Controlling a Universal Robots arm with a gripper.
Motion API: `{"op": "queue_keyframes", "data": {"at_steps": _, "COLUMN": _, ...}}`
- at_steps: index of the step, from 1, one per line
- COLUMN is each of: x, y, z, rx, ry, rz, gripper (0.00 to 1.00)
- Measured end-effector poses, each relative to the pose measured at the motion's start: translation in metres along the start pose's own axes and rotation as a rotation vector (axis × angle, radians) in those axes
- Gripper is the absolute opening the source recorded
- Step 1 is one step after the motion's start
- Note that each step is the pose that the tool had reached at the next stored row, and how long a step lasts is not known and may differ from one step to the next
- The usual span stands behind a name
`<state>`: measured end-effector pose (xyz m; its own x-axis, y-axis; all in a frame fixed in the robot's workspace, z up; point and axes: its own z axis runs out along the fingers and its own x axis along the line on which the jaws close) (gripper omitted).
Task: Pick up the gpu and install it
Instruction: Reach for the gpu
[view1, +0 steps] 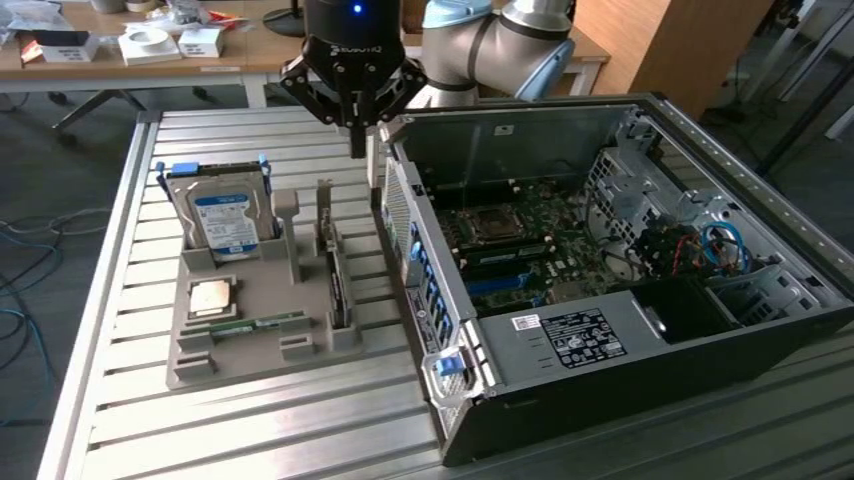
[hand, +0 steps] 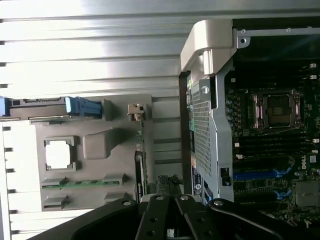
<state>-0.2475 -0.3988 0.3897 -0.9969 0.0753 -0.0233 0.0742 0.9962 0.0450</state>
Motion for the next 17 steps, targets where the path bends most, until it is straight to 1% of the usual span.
{"op": "queue_keyframes", "data": {"at_steps": 5, "x": 0.01, "y": -0.0008, "z": 0.0004, "rx": 0.0, "ry": 0.0, "rz": 0.0, "gripper": 0.11}}
{"op": "queue_keyframes", "data": {"at_steps": 10, "x": 0.018, "y": -0.0014, "z": 0.0007, "rx": -0.0001, "ry": -0.0001, "rz": 0.0, "gripper": 0.11}}
{"op": "queue_keyframes", "data": {"at_steps": 14, "x": 0.024, "y": -0.0018, "z": 0.0008, "rx": -0.0001, "ry": -0.0001, "rz": 0.0, "gripper": 0.11}}
{"op": "queue_keyframes", "data": {"at_steps": 17, "x": 0.024, "y": -0.0018, "z": 0.0008, "rx": -0.0001, "ry": 0.0, "rz": 0.0, "gripper": 0.11}}
